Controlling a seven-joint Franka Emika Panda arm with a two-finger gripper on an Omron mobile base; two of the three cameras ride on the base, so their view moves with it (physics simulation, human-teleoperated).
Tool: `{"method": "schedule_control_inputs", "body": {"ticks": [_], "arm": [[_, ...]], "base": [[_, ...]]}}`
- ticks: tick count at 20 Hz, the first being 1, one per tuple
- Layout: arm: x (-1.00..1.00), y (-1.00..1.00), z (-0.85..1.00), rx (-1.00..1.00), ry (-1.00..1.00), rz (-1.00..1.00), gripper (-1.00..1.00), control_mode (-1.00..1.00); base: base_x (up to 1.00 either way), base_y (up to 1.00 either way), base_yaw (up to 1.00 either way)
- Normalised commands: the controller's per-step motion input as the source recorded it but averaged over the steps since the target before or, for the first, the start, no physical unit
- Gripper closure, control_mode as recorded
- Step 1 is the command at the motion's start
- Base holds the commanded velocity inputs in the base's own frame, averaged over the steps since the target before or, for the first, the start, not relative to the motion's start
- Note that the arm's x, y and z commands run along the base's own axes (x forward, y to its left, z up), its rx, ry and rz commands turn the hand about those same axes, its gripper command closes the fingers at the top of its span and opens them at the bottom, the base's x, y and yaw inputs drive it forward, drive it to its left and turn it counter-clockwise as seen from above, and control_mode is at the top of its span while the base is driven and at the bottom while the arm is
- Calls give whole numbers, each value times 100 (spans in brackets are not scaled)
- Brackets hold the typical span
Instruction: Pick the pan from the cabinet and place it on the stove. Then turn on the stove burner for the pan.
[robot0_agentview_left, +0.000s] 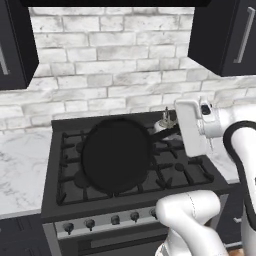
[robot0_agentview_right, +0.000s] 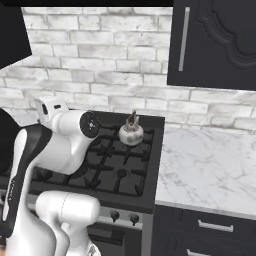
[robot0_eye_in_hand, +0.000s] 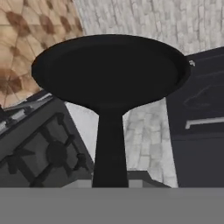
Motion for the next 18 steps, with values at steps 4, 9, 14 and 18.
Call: {"method": "schedule_control_inputs", "body": {"ticks": [4,9,14,18], "arm": [[42,22,-40,0,34,-6,100,-100],[42,13,-43,0,34,-8,100,-100],[30,3,-32,0,24,-4,100,-100],[27,1,-33,0,25,0,100,-100]], "base": [[0,0,0],[0,0,0],[0,0,0],[0,0,0]]}}
